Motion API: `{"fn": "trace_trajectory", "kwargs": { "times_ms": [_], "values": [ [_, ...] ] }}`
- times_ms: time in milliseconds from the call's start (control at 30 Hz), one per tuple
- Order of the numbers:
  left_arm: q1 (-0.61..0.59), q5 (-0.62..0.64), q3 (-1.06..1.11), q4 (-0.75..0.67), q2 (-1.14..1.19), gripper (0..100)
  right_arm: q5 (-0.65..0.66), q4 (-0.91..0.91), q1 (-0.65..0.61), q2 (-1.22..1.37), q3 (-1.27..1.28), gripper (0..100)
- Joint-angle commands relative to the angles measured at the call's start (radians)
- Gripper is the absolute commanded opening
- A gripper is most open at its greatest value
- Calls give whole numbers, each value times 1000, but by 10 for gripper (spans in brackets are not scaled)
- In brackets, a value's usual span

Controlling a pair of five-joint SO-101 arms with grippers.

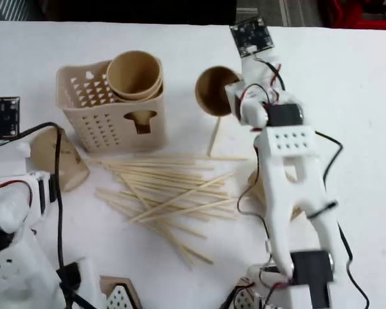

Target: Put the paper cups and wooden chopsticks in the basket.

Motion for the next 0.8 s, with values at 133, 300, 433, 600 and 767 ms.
{"fn": "trace_trajectory", "kwargs": {
  "times_ms": [133,300,433,600,767],
  "values": [
    [-33,-9,149,-97,-12,223,2,108,4,-237,-98,19],
    [-33,-6,249,-141,-13,222,-12,223,-25,-282,-247,19],
    [-33,-2,295,-173,-13,222,-104,314,-97,-285,-410,19],
    [-33,-5,336,-199,-13,222,-166,380,-222,-277,-592,19],
    [-33,-2,336,-204,-13,222,-192,375,-363,-275,-629,19]
  ]
}}
